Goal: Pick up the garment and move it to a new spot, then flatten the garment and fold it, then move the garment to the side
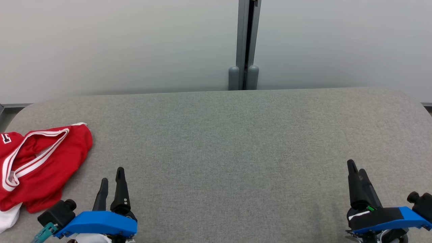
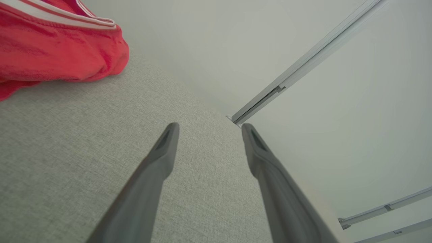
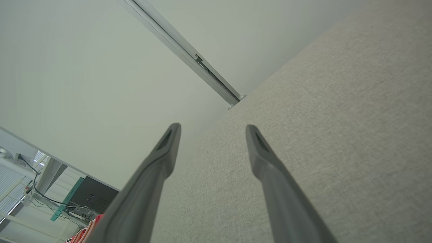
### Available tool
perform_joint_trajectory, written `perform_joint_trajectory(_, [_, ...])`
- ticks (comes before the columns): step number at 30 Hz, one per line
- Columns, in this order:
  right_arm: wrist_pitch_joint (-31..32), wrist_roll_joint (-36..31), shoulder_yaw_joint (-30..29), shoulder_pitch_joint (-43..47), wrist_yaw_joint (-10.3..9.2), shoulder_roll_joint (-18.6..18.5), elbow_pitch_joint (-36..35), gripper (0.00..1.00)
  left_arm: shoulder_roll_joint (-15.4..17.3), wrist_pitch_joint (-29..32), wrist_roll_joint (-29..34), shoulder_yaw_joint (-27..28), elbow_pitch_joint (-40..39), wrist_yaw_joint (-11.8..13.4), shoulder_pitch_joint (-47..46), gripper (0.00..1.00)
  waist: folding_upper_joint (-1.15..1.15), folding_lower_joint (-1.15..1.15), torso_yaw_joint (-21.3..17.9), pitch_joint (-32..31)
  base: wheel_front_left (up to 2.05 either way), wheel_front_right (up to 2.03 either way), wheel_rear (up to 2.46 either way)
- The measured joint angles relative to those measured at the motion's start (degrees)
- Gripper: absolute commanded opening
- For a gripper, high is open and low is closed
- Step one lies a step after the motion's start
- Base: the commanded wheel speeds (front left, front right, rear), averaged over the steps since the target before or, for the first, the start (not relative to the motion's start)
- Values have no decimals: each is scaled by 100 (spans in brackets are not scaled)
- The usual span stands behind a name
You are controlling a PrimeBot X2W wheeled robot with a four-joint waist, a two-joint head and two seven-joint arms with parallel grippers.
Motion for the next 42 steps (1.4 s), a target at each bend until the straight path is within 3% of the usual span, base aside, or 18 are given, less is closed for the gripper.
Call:
perform_joint_trajectory(20, [-328,-1467,75,46,5,-9,49,100,100,-331,1341,-296,175,140,53,100,0,0,35,-22,0,0,0])
perform_joint_trajectory(42, [-576,-2696,175,46,7,-19,171,100,185,-538,2293,-556,325,314,54,100,0,0,32,-27,0,0,0])
